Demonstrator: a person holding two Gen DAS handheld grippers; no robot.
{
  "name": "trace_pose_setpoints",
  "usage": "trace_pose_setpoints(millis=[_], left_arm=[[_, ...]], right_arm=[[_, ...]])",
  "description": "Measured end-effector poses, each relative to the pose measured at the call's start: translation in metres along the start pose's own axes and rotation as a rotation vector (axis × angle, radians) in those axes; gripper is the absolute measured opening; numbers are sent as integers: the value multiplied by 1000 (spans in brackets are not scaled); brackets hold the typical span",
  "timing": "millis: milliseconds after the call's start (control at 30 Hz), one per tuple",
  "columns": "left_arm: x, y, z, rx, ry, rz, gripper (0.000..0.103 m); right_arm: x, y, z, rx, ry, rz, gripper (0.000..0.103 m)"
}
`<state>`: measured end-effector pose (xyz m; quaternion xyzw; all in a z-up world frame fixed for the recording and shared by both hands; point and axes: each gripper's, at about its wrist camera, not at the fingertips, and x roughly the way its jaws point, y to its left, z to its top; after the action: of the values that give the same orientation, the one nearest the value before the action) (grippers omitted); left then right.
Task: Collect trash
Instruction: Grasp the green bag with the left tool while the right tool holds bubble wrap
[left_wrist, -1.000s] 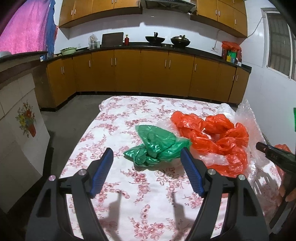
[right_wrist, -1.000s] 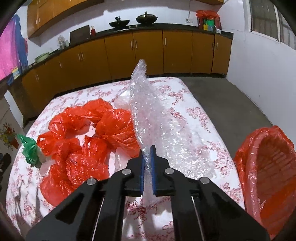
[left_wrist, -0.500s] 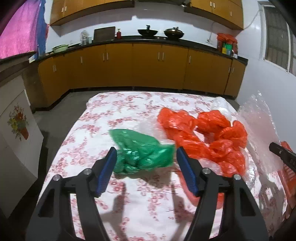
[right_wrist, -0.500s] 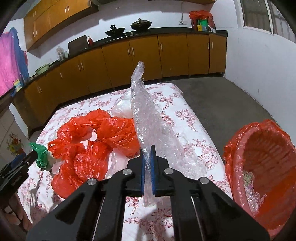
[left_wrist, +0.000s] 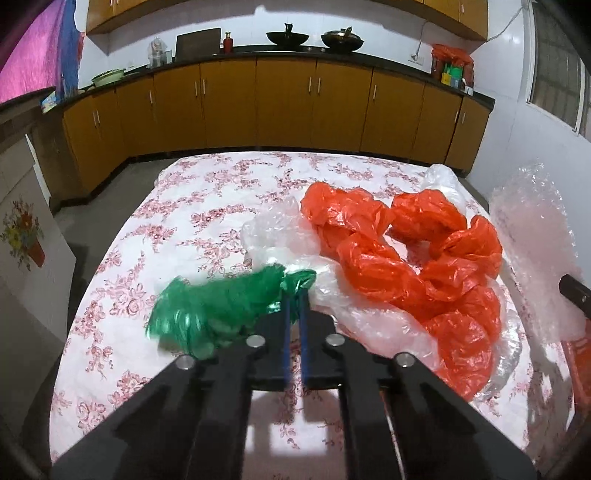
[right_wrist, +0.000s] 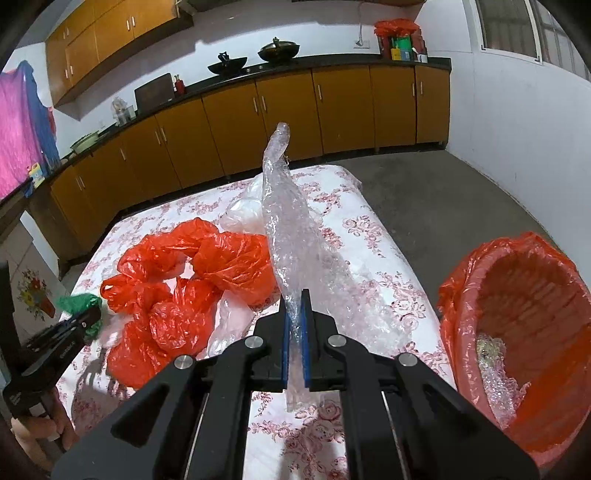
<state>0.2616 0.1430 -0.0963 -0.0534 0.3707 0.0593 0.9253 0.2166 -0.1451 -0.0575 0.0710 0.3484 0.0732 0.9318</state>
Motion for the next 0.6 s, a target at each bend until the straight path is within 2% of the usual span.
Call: trace_pose_setpoints(millis=[367, 600], left_arm=[[-50, 12, 16, -40, -82, -115, 3], [-80, 0, 28, -34, -123, -180, 3]], right_arm=[[-29, -4, 6, 12, -51, 31, 6], [-45, -9, 7, 24, -71, 43, 6]])
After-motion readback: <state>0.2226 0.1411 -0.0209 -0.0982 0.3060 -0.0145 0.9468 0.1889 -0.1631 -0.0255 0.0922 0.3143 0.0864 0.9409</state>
